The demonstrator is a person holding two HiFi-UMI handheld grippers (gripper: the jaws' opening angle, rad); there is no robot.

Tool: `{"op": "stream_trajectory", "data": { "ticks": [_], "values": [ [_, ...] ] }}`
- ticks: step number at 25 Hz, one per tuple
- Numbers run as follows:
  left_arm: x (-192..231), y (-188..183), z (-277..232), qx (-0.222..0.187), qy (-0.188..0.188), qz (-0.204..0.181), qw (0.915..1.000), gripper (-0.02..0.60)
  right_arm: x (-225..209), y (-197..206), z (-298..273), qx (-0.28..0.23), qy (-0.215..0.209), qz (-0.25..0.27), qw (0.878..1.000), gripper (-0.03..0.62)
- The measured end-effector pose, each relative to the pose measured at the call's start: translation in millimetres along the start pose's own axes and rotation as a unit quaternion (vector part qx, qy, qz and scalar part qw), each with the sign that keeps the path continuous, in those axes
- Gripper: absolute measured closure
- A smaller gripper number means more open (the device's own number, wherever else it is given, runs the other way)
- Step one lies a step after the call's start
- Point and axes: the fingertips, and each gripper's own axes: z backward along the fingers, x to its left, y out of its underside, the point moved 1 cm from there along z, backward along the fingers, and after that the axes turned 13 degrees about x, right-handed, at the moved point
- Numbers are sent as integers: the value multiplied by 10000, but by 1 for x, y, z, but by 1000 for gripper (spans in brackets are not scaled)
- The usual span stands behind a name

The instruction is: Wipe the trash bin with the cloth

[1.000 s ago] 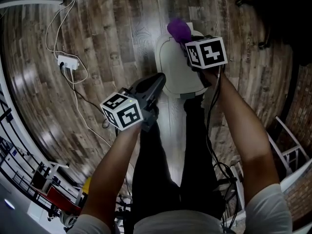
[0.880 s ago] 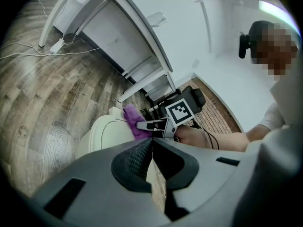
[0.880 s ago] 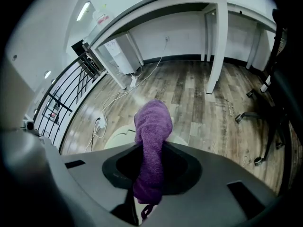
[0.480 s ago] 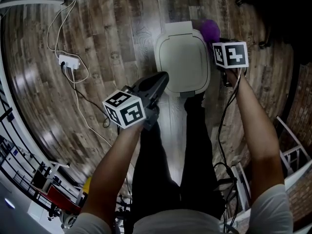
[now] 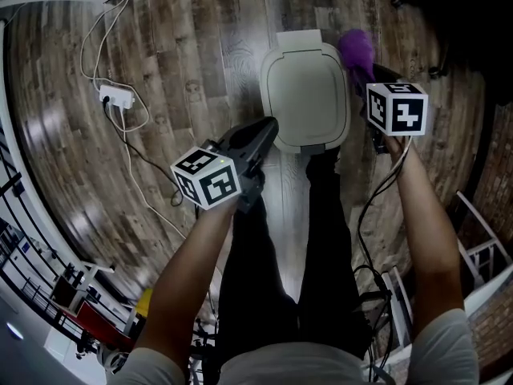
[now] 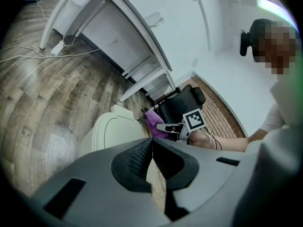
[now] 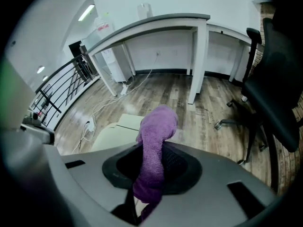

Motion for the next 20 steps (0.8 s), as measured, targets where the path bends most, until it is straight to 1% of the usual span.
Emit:
{"op": "stream_trajectory", "data": {
  "ticks": [4, 8, 13, 17, 20],
  "values": [
    [3, 7, 6, -9, -30, 52, 10000, 578, 63, -9, -1, -175, -487, 331, 9981, 497],
    [10, 19, 17, -5, -97, 153, 9998, 578, 124, -13, -13, -136, -924, 511, 9943, 497],
    [21, 31, 35, -21, -183, 267, 9995, 578, 190, -15, -28, -62, -1404, 647, 9880, 497],
    [32, 41, 51, 25, -212, 348, 9992, 578, 233, -2, -48, 159, -1591, 777, 9841, 497],
    [39, 44, 62, 83, -178, 327, 9993, 578, 242, 10, -64, 364, -1494, 764, 9852, 497]
  ]
}}
